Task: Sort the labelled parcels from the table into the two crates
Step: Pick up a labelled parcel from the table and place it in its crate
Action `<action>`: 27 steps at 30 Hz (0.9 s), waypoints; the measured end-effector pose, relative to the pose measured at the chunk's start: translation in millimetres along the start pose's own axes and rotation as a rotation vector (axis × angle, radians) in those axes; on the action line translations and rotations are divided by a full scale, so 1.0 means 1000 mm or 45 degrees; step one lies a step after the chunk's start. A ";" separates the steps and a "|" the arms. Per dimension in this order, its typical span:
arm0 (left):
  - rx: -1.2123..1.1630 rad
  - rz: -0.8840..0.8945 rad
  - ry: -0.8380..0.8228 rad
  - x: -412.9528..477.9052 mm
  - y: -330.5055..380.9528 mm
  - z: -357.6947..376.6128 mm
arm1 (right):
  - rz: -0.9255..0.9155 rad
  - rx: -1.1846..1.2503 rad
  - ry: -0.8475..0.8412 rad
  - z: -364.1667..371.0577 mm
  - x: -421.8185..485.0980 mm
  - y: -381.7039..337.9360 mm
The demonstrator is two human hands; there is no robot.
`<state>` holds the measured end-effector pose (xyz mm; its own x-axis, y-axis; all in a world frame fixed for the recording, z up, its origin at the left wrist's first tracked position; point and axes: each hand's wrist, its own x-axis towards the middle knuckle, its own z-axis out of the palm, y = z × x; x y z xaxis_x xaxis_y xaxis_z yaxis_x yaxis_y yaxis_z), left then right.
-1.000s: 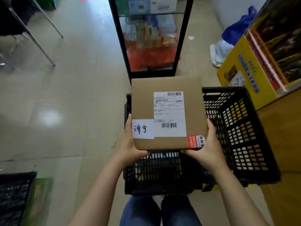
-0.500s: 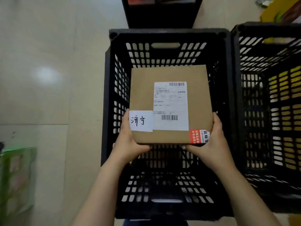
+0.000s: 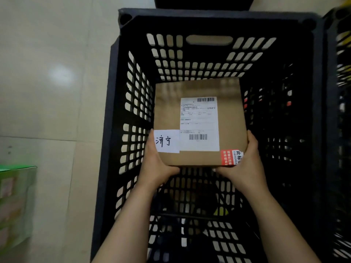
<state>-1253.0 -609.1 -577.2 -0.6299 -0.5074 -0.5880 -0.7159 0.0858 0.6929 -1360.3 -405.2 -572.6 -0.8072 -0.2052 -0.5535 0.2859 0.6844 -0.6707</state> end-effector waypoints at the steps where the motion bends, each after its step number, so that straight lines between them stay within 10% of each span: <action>1: 0.011 0.000 0.013 0.004 -0.004 0.002 | -0.005 0.003 0.003 0.003 0.002 0.002; 19: 0.753 0.196 0.282 0.017 -0.009 0.030 | -0.239 -0.617 -0.048 0.025 0.026 -0.006; 27: 1.270 0.397 -0.030 0.020 0.004 0.049 | -0.476 -1.111 -0.258 0.037 0.029 -0.025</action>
<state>-1283.4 -576.8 -607.1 -0.8274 -0.3255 -0.4576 -0.4379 0.8842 0.1628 -1371.7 -454.1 -590.1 -0.6405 -0.5758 -0.5081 -0.5208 0.8120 -0.2636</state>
